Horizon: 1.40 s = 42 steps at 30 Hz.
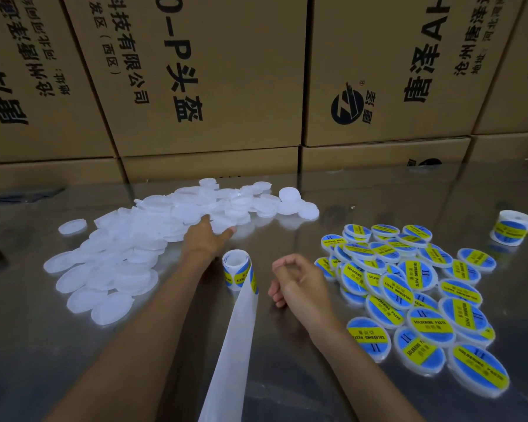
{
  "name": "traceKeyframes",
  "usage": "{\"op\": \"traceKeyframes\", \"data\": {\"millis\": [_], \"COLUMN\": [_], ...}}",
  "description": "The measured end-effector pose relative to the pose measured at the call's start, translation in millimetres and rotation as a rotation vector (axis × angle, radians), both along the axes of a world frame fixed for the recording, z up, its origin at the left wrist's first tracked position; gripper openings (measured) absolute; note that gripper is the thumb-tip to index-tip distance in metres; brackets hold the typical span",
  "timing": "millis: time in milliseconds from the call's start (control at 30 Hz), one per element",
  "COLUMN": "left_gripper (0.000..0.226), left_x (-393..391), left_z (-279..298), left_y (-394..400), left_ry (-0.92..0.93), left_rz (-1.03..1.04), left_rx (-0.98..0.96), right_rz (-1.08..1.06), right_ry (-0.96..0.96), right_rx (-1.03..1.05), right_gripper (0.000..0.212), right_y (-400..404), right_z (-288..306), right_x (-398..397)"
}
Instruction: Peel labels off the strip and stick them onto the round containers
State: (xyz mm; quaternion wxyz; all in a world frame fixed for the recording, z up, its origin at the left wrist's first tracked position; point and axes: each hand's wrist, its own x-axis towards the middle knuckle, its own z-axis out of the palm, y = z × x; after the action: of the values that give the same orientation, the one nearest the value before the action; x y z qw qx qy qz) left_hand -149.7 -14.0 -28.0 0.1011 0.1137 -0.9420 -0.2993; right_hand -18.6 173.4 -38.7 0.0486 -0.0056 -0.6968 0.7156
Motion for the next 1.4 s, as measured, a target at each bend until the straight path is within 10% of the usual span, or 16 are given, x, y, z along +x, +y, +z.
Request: {"op": "traceKeyframes", "data": {"millis": [1067, 1400], "left_gripper": [0.043, 0.025], "left_x": [121.3, 157.7], "left_z": [-4.5, -0.2], "left_y": [-1.3, 26.6], "left_ry": [0.293, 0.254], "left_rz": [-0.045, -0.016], "left_rx": [1.190, 1.223], "right_rz": [0.126, 0.162], "right_ry": [0.143, 0.104], "right_rx": [0.244, 0.397], "right_gripper": [0.026, 0.031], "right_y": [1.8, -2.9], "right_z": [-8.1, -13.5], "right_x": [-2.4, -8.0]}}
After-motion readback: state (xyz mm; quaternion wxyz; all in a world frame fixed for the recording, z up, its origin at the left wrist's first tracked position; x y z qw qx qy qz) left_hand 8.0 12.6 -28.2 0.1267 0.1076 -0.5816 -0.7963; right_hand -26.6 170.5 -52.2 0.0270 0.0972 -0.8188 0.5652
